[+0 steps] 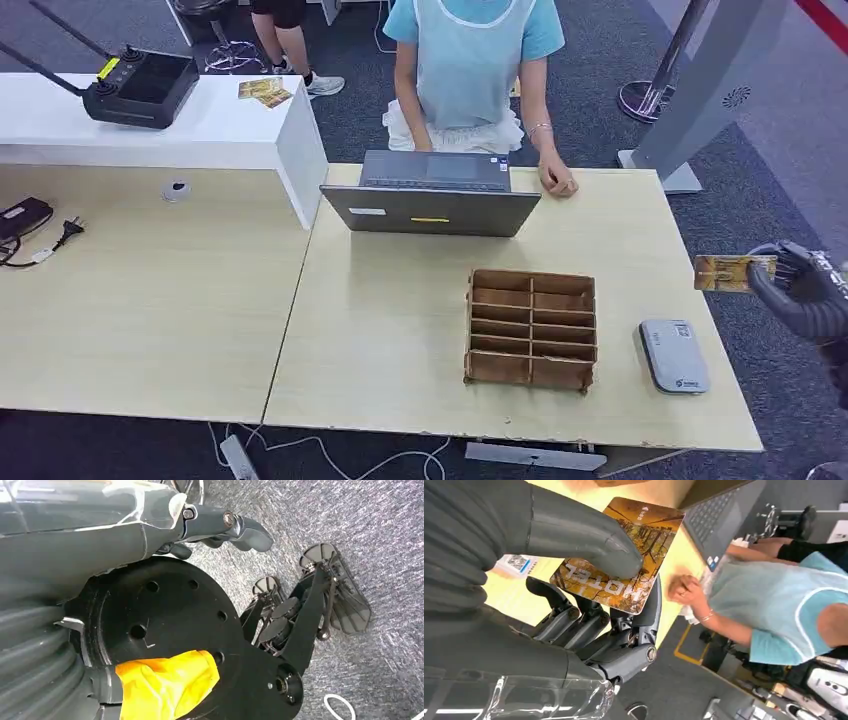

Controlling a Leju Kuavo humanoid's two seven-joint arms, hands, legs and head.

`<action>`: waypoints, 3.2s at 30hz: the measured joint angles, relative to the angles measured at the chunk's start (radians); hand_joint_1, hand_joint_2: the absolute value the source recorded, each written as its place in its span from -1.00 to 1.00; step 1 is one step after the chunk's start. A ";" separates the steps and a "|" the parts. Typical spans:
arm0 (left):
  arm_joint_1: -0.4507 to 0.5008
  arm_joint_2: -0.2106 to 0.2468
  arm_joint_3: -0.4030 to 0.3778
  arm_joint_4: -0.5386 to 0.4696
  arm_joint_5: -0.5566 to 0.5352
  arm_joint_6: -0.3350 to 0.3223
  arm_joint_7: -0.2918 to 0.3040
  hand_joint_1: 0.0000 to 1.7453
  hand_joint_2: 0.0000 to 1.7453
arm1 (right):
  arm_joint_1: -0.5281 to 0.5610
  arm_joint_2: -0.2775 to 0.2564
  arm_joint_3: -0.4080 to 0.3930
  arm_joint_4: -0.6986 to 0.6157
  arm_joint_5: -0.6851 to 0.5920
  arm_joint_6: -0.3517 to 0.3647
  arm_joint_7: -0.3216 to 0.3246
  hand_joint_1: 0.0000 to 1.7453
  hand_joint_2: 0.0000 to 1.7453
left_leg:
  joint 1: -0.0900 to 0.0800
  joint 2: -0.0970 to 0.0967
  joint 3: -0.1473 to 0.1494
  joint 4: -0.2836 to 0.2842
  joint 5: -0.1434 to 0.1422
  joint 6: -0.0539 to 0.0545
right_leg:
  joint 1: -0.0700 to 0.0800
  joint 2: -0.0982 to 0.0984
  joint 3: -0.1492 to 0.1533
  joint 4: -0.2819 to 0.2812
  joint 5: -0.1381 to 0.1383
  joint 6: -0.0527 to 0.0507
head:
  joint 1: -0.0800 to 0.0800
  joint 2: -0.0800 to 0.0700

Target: Pass the card to the sensor for recognition and then transmit it.

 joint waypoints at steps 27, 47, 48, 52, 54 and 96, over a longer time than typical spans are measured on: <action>-0.002 0.000 0.001 0.000 -0.015 0.004 0.005 -1.00 1.00 | -0.008 0.052 0.010 0.103 0.087 -0.100 0.032 1.00 1.00 | 0.000 0.000 0.000 0.000 0.000 0.000 | 0.000 0.000 0.000 0.000 0.000 0.000 | 0.000 0.000; -0.003 0.000 0.001 0.000 -0.018 0.005 0.012 -1.00 1.00 | -0.023 0.128 0.010 0.213 0.121 -0.112 0.033 1.00 1.00 | 0.000 0.000 0.000 0.000 0.000 0.000 | 0.000 0.000 0.000 0.000 0.000 0.000 | 0.000 0.000; -0.003 0.000 0.001 0.000 -0.018 0.005 0.012 -1.00 1.00 | -0.022 0.129 0.010 0.215 0.127 -0.112 0.033 1.00 1.00 | 0.000 0.000 0.000 0.000 0.000 0.000 | 0.000 0.000 0.000 0.000 0.000 0.000 | 0.000 0.000; -0.003 0.000 0.002 0.000 -0.018 0.005 0.012 -1.00 1.00 | -0.022 0.129 0.010 0.221 0.133 -0.110 0.034 1.00 1.00 | 0.000 0.000 0.000 0.000 0.000 0.000 | 0.000 0.000 0.000 0.000 0.000 0.000 | 0.000 0.000; -0.003 0.000 0.002 0.000 -0.018 0.004 0.013 -1.00 1.00 | -0.022 0.129 0.010 0.223 0.135 -0.105 0.034 1.00 1.00 | 0.000 0.000 0.000 0.000 0.000 0.000 | 0.000 0.000 0.000 0.000 0.000 0.000 | 0.000 0.000; -0.002 0.002 0.006 0.000 -0.032 -0.002 0.015 -1.00 1.00 | 0.082 0.066 0.029 0.252 0.195 -0.070 -0.008 1.00 1.00 | 0.000 0.000 0.000 0.000 0.000 0.000 | 0.000 0.000 0.000 0.000 0.000 0.000 | 0.000 0.000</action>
